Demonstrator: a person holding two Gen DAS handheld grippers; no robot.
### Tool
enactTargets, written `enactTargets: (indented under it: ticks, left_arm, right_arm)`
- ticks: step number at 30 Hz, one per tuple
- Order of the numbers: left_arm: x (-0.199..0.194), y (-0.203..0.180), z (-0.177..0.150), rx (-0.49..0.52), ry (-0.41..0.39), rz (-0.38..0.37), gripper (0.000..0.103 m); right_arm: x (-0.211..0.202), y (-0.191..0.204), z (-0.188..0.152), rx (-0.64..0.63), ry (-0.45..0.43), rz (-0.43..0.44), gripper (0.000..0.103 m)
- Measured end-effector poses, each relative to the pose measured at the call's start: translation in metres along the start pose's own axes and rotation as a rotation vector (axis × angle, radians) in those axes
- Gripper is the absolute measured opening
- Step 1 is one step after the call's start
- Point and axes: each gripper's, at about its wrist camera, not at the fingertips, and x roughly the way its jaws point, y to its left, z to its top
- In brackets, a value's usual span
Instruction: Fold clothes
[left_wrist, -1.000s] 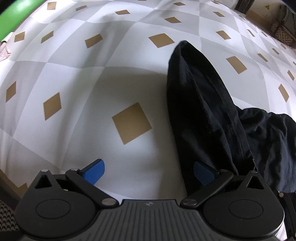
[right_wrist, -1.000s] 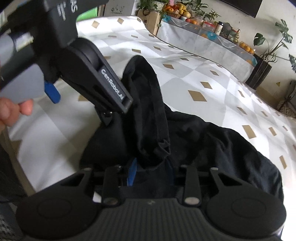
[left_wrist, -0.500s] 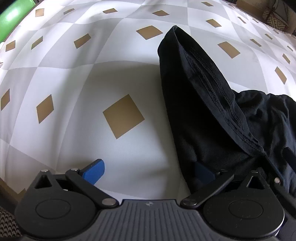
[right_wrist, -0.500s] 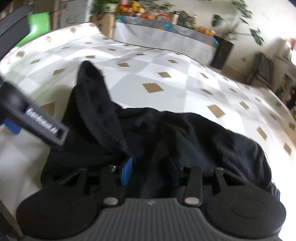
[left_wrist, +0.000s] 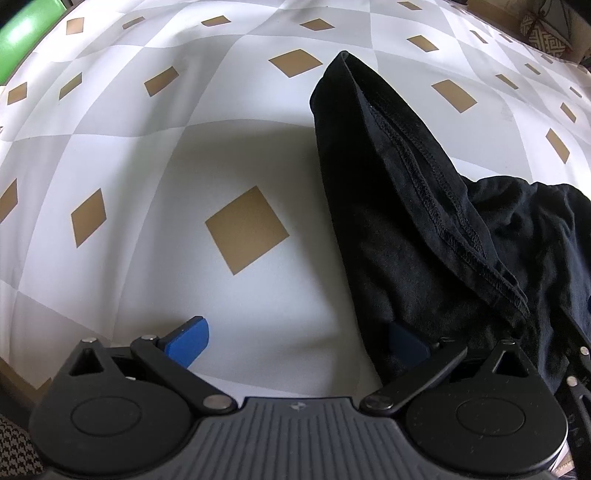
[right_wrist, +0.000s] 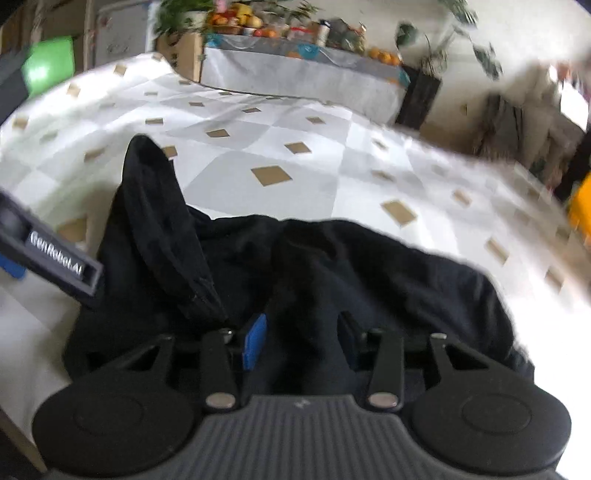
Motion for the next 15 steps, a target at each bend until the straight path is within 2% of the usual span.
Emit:
enactTargets:
  ticks: [7,12,15]
  left_arm:
    - [0.000,0.005,0.000,-0.019,0.008,-0.004,0.103]
    - [0.000,0.005,0.001,-0.020,0.010,-0.003,0.103]
    - [0.000,0.004,0.001,-0.015,0.008,-0.003,0.103]
  right_arm:
    - [0.001,0.023,-0.007,-0.134,0.037,0.108,0.041]
    - [0.007,0.036,-0.011,-0.185,0.031,0.090,0.042]
    - [0.011,0.036,-0.008,-0.175,0.015,0.042,0.043]
